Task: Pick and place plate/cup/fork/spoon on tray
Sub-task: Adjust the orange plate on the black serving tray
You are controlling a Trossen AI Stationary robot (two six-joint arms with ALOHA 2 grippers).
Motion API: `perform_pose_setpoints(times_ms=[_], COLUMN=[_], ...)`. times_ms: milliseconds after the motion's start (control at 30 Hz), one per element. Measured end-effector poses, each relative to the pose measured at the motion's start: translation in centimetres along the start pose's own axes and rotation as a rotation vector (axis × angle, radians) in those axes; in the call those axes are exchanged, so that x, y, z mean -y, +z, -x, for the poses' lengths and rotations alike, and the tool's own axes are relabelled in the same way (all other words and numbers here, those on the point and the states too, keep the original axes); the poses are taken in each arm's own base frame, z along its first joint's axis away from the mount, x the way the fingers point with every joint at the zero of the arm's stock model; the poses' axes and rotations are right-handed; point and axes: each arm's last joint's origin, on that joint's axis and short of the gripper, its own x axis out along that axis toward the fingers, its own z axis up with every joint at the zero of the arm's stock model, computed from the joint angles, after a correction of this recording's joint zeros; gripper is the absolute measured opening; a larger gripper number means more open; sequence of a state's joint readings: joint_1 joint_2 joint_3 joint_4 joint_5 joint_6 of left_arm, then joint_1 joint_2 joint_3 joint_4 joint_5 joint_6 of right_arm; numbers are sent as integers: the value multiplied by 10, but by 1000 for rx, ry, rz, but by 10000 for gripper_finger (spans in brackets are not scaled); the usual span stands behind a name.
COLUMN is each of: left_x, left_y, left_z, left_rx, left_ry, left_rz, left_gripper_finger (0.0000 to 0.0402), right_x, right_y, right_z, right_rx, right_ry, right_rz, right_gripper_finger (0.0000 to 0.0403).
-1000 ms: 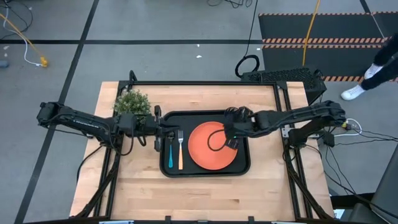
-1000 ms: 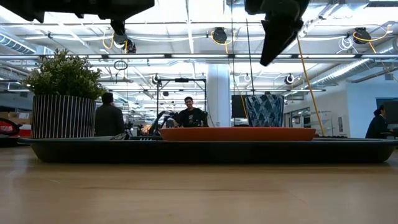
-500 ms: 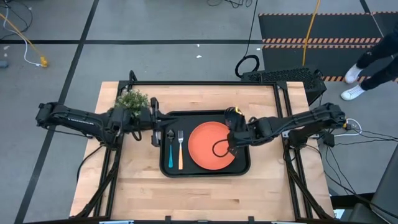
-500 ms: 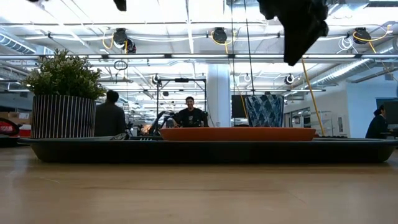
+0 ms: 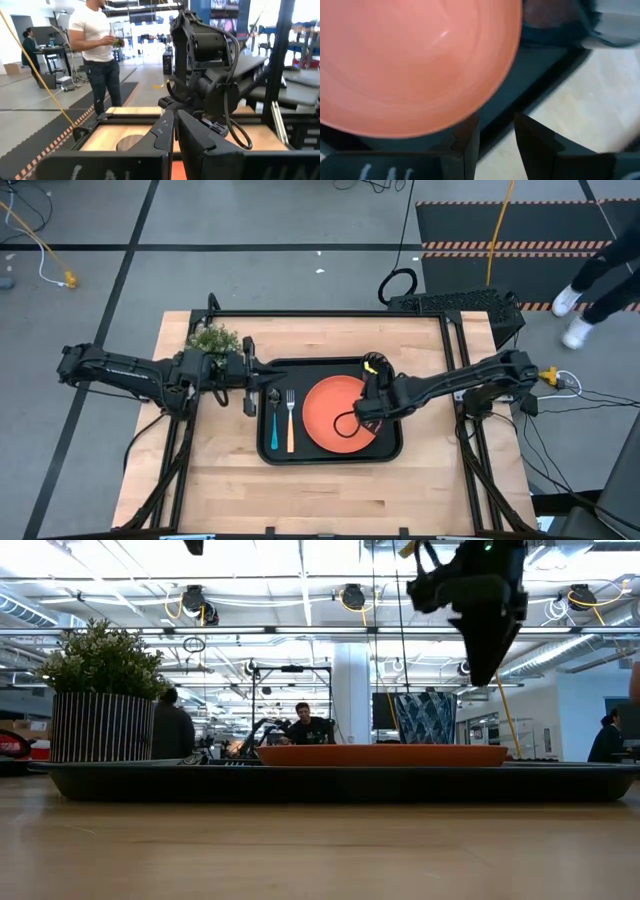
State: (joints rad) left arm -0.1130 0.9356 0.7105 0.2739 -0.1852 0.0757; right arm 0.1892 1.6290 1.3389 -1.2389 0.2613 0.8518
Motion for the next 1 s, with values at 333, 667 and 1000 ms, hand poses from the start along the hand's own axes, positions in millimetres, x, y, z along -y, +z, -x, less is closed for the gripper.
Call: perform_pose_setpoints(times_ms=[333, 667, 1000], left_x=[-2, -2, -2], left_y=[2, 1, 1], left_z=[12, 12, 12], left_rx=[-33, -44, -41], left_ry=[-4, -6, -7], left_rz=[-17, -28, -29], left_gripper_finger=[26, 26, 26], right_x=[-12, -15, -8], right_y=[4, 5, -10], right_z=[-23, -29, -50], right_rx=[-55, -12, -94], right_ry=[-21, 7, -31], right_rz=[5, -39, -64], right_gripper_finger=[114, 129, 183])
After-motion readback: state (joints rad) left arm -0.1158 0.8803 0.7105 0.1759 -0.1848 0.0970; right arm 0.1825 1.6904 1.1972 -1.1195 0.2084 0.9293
